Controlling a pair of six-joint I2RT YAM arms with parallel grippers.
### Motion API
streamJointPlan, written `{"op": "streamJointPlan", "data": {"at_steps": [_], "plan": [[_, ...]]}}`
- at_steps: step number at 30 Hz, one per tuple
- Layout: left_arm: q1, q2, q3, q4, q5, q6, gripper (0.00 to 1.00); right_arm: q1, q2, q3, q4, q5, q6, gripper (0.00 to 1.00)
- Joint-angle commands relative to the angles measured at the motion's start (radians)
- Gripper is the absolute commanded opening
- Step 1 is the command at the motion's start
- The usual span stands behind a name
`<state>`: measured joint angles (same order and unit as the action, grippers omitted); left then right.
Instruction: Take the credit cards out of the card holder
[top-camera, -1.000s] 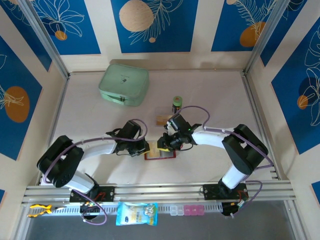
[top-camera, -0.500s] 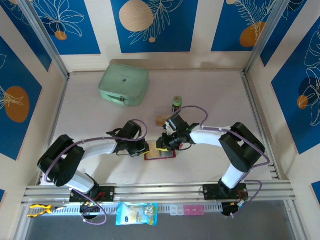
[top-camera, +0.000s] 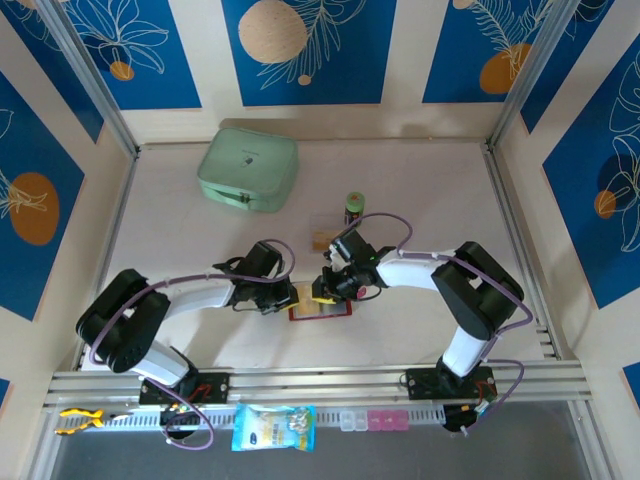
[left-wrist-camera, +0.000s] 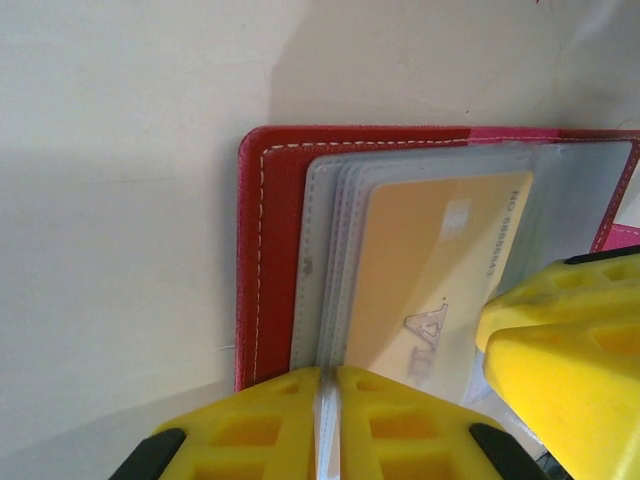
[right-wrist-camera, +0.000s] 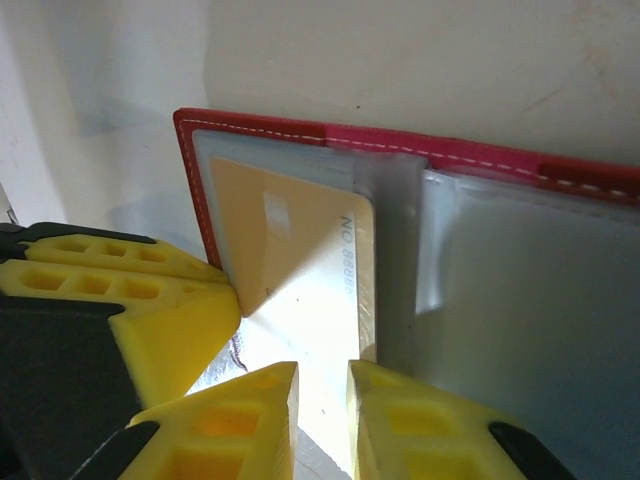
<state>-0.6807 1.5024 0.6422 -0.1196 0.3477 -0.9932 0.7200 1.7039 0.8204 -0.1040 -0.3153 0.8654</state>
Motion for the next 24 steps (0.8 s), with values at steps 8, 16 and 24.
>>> {"op": "streamJointPlan", "data": {"at_steps": [8, 16, 24], "plan": [[0.012, 0.023, 0.013, -0.046, 0.002, 0.020, 0.12, 0.004, -0.004, 0.029, -0.055, 0.028, -0.028, 0.24], [0.012, 0.030, 0.014, -0.049, 0.002, 0.023, 0.12, 0.001, -0.024, 0.028, -0.065, 0.036, -0.036, 0.27], [0.012, 0.028, 0.020, -0.055, 0.000, 0.026, 0.12, 0.000, -0.047, 0.031, -0.087, 0.059, -0.046, 0.27]]}}
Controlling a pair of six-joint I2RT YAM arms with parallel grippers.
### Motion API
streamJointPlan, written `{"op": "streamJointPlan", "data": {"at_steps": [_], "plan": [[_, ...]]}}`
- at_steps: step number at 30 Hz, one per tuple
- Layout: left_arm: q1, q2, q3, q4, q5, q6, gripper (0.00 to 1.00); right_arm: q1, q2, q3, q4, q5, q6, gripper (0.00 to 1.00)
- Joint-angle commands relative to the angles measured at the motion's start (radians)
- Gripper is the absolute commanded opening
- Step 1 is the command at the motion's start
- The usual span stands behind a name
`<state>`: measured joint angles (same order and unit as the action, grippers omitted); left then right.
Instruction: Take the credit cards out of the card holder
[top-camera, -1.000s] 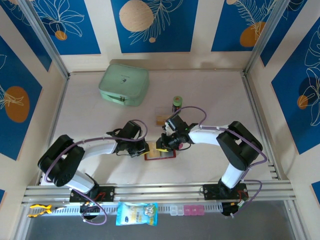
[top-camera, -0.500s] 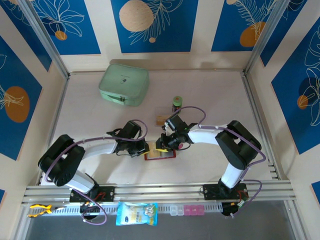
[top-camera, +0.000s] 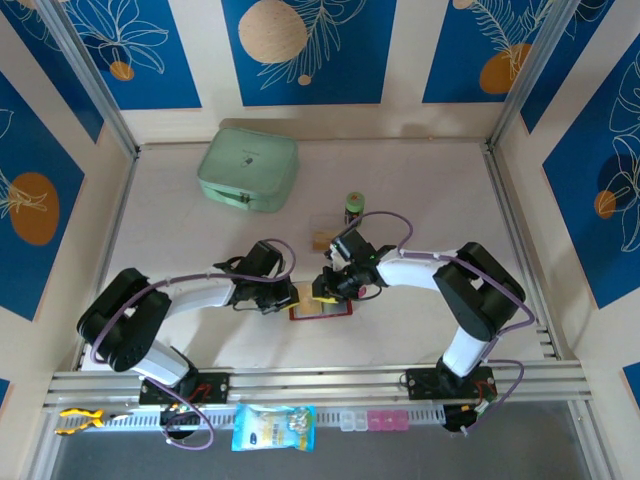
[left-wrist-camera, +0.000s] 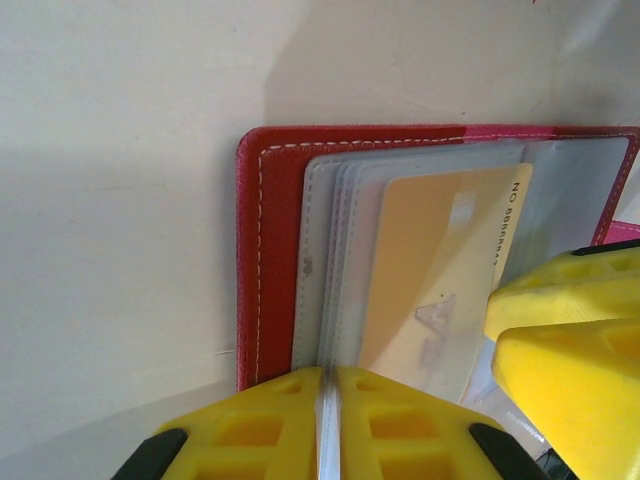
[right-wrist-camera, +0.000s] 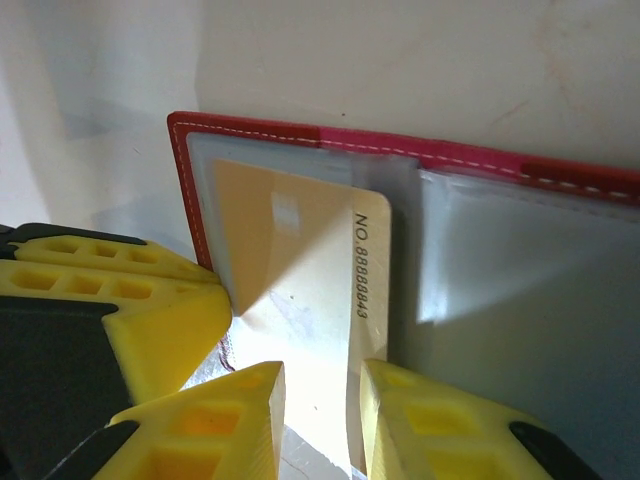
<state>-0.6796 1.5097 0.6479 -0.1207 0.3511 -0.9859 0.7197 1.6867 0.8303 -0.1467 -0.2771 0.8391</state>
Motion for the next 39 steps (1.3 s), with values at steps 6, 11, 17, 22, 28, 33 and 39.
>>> {"op": "streamJointPlan", "data": {"at_steps": [6, 11, 17, 22, 28, 33, 39], "plan": [[0.011, 0.010, 0.022, -0.067, -0.008, 0.022, 0.12, -0.003, -0.041, 0.023, -0.060, 0.025, -0.027, 0.27], [0.010, -0.012, 0.037, -0.087, -0.014, 0.029, 0.12, -0.003, -0.049, 0.025, -0.059, 0.021, -0.027, 0.27], [0.007, -0.040, 0.064, -0.090, -0.005, 0.036, 0.11, -0.005, -0.061, 0.019, -0.033, -0.002, -0.015, 0.27], [-0.002, -0.025, 0.076, -0.070, 0.013, 0.037, 0.09, -0.007, -0.049, 0.015, -0.008, -0.026, -0.005, 0.27], [-0.007, 0.014, 0.082, -0.044, 0.038, 0.043, 0.07, -0.006, -0.032, 0.010, 0.008, -0.035, 0.001, 0.26], [-0.006, 0.035, 0.078, -0.101, 0.008, 0.060, 0.05, -0.008, -0.022, 0.004, 0.016, -0.040, 0.003, 0.26], [-0.007, 0.055, 0.071, -0.117, -0.002, 0.069, 0.05, -0.009, -0.007, 0.004, 0.021, -0.046, 0.003, 0.26]]}}
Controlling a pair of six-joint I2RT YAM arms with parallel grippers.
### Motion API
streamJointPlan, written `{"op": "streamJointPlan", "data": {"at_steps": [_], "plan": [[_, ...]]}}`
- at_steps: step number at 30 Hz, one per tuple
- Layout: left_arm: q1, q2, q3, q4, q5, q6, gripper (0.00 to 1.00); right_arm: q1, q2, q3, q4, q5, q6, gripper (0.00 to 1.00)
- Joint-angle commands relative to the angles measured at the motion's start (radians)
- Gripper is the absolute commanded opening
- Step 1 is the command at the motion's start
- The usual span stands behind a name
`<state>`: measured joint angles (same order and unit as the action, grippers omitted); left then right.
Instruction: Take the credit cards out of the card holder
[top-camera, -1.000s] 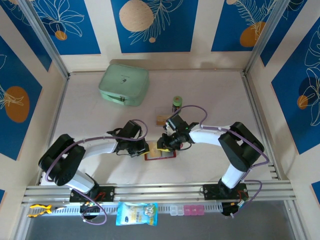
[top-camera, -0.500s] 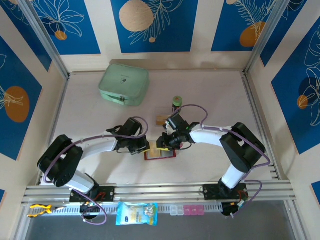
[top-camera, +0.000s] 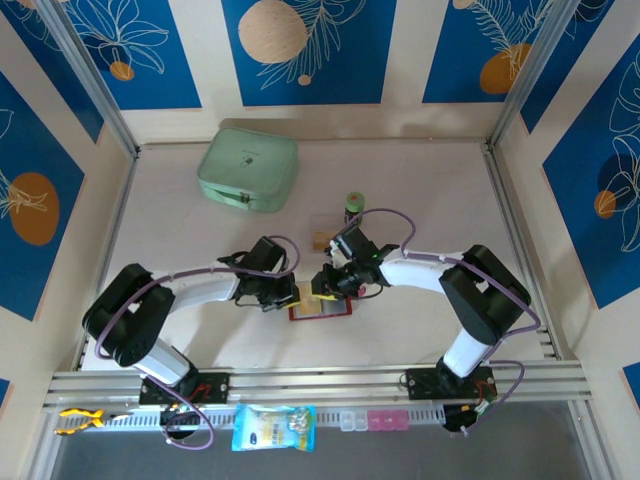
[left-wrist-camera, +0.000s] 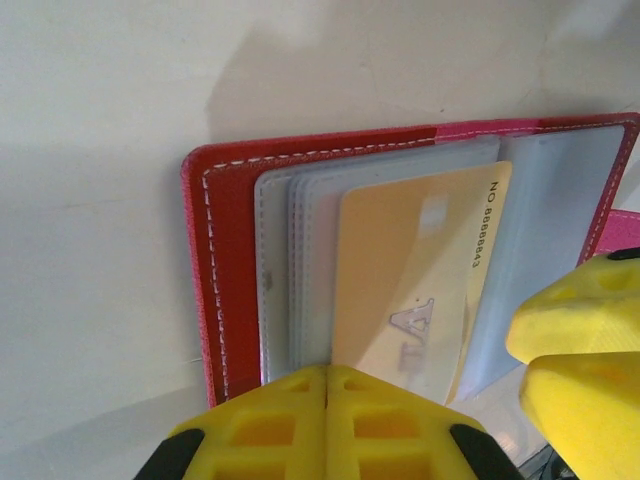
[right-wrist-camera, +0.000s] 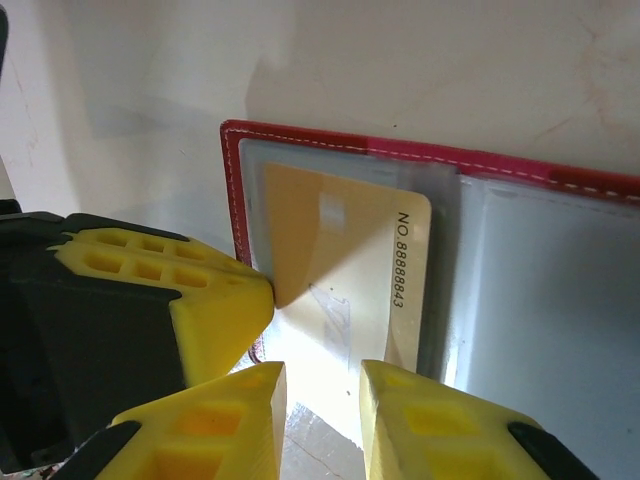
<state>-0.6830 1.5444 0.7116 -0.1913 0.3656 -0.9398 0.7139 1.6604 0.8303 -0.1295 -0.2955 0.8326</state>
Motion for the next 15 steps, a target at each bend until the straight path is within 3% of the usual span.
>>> {"op": "streamJointPlan", "data": {"at_steps": [1, 15], "plan": [[-0.003, 0.020, 0.008, -0.049, -0.020, 0.023, 0.05, -0.004, 0.022, 0.003, 0.007, -0.029, 0.010, 0.26], [-0.003, 0.016, 0.017, -0.069, -0.030, 0.030, 0.05, -0.007, 0.057, 0.007, -0.019, -0.009, -0.002, 0.26]]}}
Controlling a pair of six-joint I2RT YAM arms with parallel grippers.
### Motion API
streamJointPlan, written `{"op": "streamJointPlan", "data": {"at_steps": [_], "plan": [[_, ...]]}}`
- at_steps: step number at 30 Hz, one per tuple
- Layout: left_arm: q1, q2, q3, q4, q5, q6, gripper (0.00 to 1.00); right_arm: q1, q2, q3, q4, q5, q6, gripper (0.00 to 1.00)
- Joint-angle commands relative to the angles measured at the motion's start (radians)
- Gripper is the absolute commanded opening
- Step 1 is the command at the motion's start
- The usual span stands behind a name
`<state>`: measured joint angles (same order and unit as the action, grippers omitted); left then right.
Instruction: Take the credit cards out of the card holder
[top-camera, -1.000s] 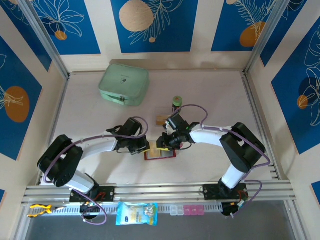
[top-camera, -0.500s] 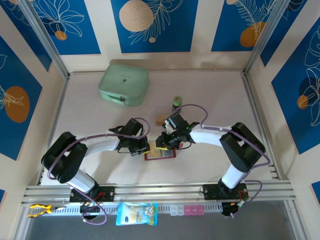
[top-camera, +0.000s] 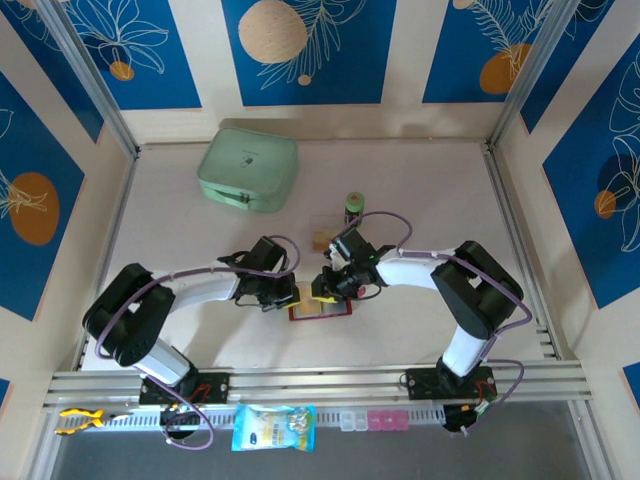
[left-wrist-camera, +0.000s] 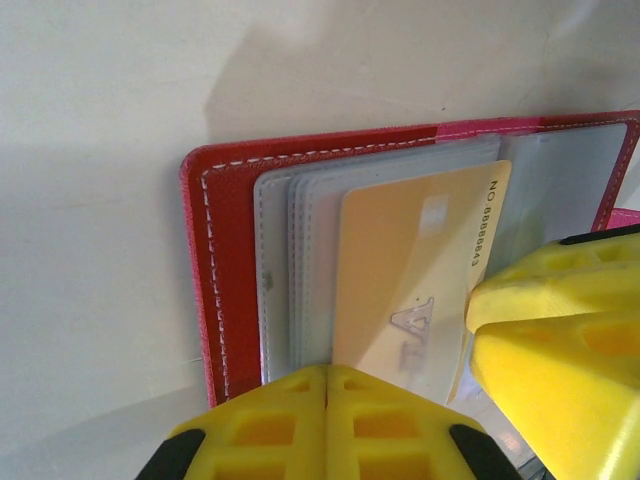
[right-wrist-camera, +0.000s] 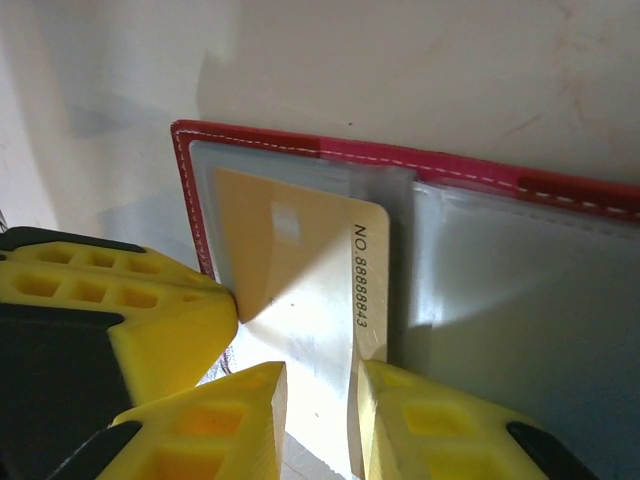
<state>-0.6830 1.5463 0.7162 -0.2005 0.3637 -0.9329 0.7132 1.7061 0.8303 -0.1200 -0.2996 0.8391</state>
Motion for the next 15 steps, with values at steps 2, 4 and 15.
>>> {"op": "streamJointPlan", "data": {"at_steps": [2, 4, 15], "plan": [[-0.003, 0.014, 0.014, -0.060, -0.029, 0.023, 0.05, -0.008, 0.006, 0.012, -0.042, 0.008, -0.017, 0.26], [-0.003, 0.012, 0.014, -0.062, -0.028, 0.024, 0.05, -0.009, -0.004, 0.016, -0.055, 0.020, -0.023, 0.26], [-0.003, -0.001, 0.021, -0.064, -0.027, 0.021, 0.04, -0.009, -0.044, 0.022, -0.081, 0.042, -0.039, 0.26]]}}
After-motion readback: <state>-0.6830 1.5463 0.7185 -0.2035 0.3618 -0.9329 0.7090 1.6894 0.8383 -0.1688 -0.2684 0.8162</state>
